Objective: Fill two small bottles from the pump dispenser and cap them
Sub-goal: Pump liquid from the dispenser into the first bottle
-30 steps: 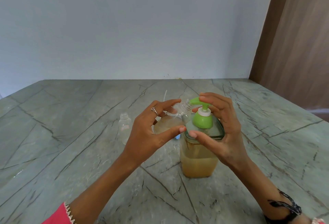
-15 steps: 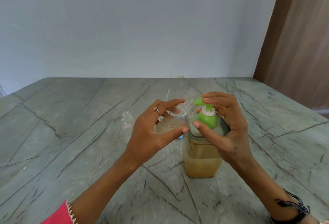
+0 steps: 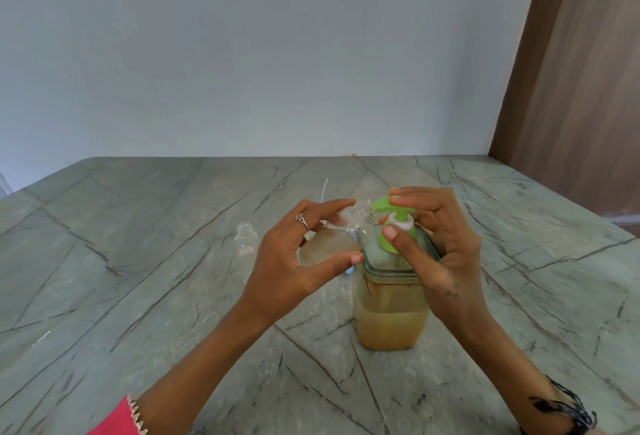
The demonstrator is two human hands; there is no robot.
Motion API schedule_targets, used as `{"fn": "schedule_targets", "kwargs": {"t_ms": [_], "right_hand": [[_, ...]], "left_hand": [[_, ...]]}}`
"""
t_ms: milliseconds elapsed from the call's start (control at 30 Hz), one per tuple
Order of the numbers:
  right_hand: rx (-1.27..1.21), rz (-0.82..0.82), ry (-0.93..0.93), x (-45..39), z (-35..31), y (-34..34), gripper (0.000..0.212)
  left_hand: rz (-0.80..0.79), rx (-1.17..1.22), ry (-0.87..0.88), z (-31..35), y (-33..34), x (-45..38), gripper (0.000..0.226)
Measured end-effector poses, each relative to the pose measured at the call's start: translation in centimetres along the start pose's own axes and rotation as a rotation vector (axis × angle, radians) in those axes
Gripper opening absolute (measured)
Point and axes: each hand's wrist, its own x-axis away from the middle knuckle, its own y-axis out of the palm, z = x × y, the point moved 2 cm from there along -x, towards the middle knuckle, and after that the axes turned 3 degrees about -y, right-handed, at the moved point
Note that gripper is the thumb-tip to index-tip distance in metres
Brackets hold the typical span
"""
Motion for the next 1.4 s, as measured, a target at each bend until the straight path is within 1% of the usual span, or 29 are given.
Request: {"fn": "schedule_targets", "kwargs": {"t_ms": [167,300,367,467,700,967,1100,1167,1267,1400], "right_hand": [[0.003,-0.044,0.014,0.2,0.0,-0.3,0.033],[-0.168,-0.064,0.092,-0.4,-0.5,-0.7,0.042],[-0.168,-0.069,0.094,-0.7,-0.6,-0.9,0.039],[-0.073,-0.101,0.071,-1.0,-0.4,-1.0,0.031],[-0.065,-0.042,0.095,-1.4,-0.6,-1.0,0.021],[-0.004,-0.013,0.028,-1.2,-1.0,-1.1,0.02],[0.016,-0.009,0.087,-1.1,-1.1,-1.2,0.022],[0.013,-0.024,0.118,-1.1,-0.9,-1.2,0.024],[0.004,-0.08,0.075,-1.1,-0.8,-1.3,0.022],[-0.113,-0.131,0.085,-1.0,-0.6,-1.2,0.026]], "left_hand": [[-0.002,0.038,-0.028,0.2,0.2,0.0,0.057],[0.006,0.043,-0.026,0.4,0.2,0.0,0.056],[0.012,0.043,-0.028,0.5,0.2,0.0,0.055],[0.022,0.047,-0.03,0.6,0.2,0.1,0.052],[0.058,0.022,-0.013,0.9,0.3,0.1,0.049],[0.075,-0.059,0.03,1.0,0.2,0.0,0.053],[0.078,-0.063,0.05,1.1,0.2,0.0,0.053],[0.075,-0.043,0.046,1.3,0.2,0.0,0.054],[0.062,-0.019,0.041,1.4,0.2,0.0,0.055],[0.047,0.015,0.01,1.3,0.1,0.0,0.061]]}}
